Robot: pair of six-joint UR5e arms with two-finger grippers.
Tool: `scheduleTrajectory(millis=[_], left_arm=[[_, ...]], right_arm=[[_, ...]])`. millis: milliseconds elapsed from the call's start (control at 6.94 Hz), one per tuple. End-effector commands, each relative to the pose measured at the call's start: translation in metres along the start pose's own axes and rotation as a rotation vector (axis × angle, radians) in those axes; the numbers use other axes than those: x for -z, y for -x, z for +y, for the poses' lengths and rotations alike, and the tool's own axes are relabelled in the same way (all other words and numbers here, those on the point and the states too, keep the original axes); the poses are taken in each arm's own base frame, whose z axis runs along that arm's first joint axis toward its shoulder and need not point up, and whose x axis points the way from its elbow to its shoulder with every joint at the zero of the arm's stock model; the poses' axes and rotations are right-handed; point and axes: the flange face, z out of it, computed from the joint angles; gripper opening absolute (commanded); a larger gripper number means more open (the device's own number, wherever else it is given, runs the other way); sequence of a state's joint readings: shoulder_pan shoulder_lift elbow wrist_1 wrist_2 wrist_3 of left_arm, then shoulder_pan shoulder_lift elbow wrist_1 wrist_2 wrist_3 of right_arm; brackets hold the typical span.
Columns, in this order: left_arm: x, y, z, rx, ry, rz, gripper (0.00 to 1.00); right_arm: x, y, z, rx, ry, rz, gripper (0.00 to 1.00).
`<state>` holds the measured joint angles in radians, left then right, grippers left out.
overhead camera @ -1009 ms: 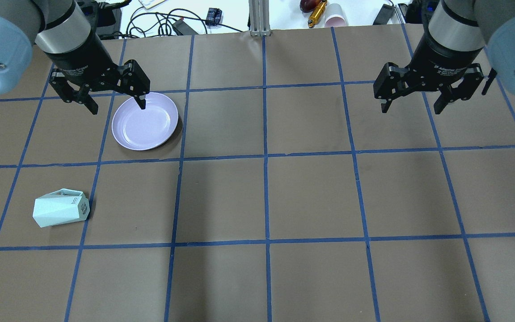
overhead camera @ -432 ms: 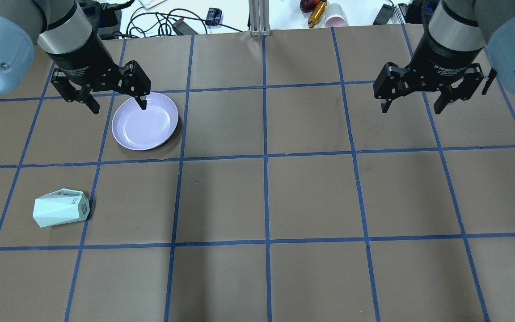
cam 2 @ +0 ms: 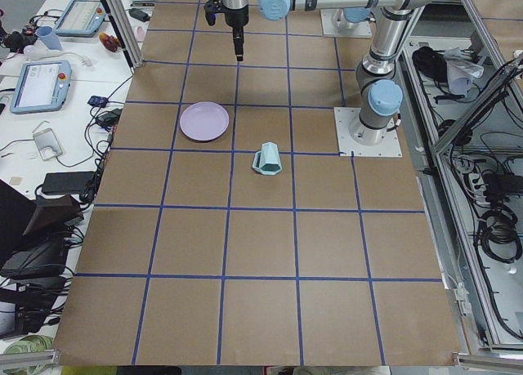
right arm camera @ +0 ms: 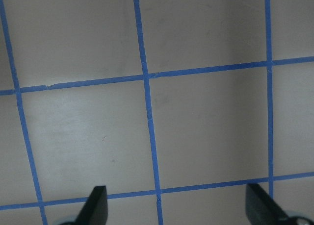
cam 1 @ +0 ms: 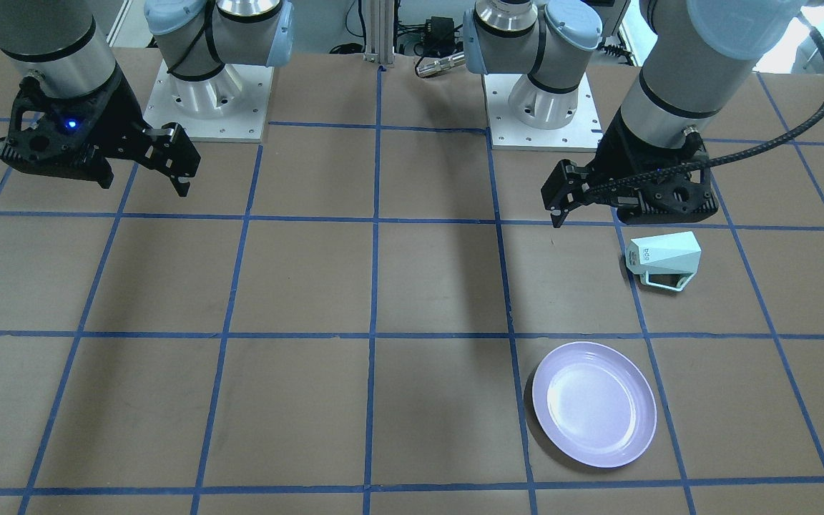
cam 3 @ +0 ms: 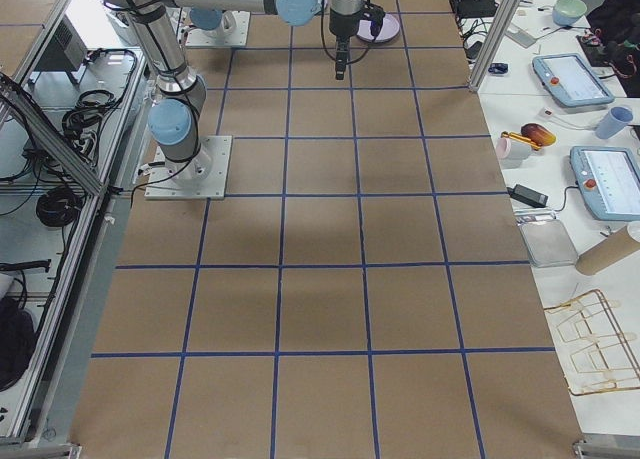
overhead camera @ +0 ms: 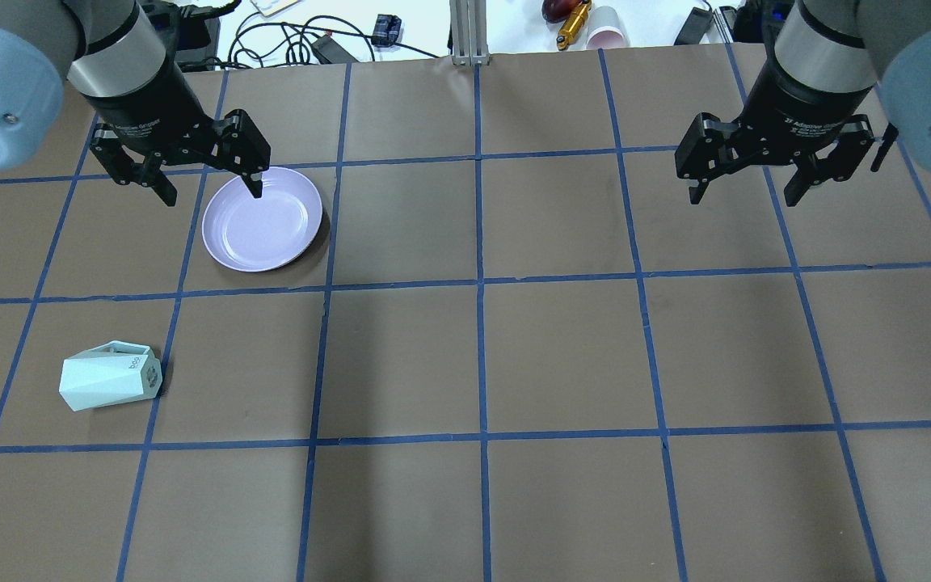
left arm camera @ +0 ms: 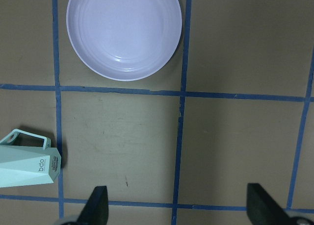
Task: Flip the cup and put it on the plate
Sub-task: 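Move the left gripper away from the plate and down beside the mint mug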
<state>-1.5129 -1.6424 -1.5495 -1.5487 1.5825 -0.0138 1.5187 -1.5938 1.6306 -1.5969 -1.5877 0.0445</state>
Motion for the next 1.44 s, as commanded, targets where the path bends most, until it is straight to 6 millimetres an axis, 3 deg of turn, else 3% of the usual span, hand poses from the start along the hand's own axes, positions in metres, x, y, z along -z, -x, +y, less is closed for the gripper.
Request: scheduleTrajectory(millis=[0,432,865,1009,1297], left_arm=[[-0.007,0.052,-0.013,0.088,0.015,0.015,1.0],[-0.01,0.127,-0.022,0.125,0.014,0.049,1.0],[-0.016,0.24,-0.014,0.205,0.007,0.12,1.0],[-0.021,0.271,-0.009,0.214,0.004,0.14,1.0],[-0.053,0.326,0.009,0.136,0.005,0.227,1.0]], right_arm=[[0.0,0.0,0.0,0.0,0.0,0.0,1.0],[0.0,0.0,0.0,0.0,0.0,0.0,1.0],[0.0,0.0,0.0,0.0,0.0,0.002,1.0],[0.0,0.0,0.0,0.0,0.0,0.0,1.0],[0.0,0.0,0.0,0.0,0.0,0.0,1.0]])
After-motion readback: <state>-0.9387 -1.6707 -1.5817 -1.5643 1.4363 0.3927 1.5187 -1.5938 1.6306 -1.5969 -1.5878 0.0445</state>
